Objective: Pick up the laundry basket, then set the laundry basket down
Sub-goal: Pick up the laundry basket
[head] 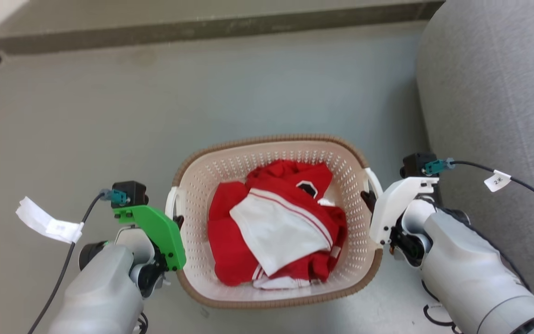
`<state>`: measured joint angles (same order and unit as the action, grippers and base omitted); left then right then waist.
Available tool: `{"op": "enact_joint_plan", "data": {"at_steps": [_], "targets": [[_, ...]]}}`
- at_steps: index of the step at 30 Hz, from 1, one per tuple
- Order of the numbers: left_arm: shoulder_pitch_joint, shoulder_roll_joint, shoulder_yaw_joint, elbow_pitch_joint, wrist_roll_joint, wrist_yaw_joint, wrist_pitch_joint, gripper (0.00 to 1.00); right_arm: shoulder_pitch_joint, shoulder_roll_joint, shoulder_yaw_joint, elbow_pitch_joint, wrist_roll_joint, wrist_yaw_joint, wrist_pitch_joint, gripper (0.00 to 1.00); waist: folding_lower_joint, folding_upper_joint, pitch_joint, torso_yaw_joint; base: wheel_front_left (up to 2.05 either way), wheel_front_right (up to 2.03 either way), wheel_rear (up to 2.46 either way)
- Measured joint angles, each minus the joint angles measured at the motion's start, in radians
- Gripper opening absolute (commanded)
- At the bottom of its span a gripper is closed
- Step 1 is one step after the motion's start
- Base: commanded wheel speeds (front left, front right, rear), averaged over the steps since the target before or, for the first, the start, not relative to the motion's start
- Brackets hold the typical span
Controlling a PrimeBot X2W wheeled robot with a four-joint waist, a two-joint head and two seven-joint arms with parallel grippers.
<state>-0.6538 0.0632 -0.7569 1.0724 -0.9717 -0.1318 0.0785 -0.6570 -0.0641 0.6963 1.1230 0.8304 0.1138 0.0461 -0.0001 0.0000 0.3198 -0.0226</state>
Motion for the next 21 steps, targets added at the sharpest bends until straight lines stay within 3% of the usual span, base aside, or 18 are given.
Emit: {"op": "enact_joint_plan", "data": {"at_steps": [11, 21], "targets": [[0.026, 0.000, -0.021, 0.014, -0.032, 0.000, 0.072, 0.00, 0.039, 0.002, 0.019, 0.012, 0.048, 0.000, 0.057, 0.00, 0.0000, 0.0000, -0.127, -0.030, 0.00, 0.00, 0.00], [0.059, -0.001, -0.026, 0.021, -0.066, 0.000, 0.123, 0.00, 0.060, 0.001, 0.045, 0.013, 0.080, -0.001, 0.101, 0.00, 0.0000, 0.0000, -0.171, -0.043, 0.00, 0.00, 0.00]]}}
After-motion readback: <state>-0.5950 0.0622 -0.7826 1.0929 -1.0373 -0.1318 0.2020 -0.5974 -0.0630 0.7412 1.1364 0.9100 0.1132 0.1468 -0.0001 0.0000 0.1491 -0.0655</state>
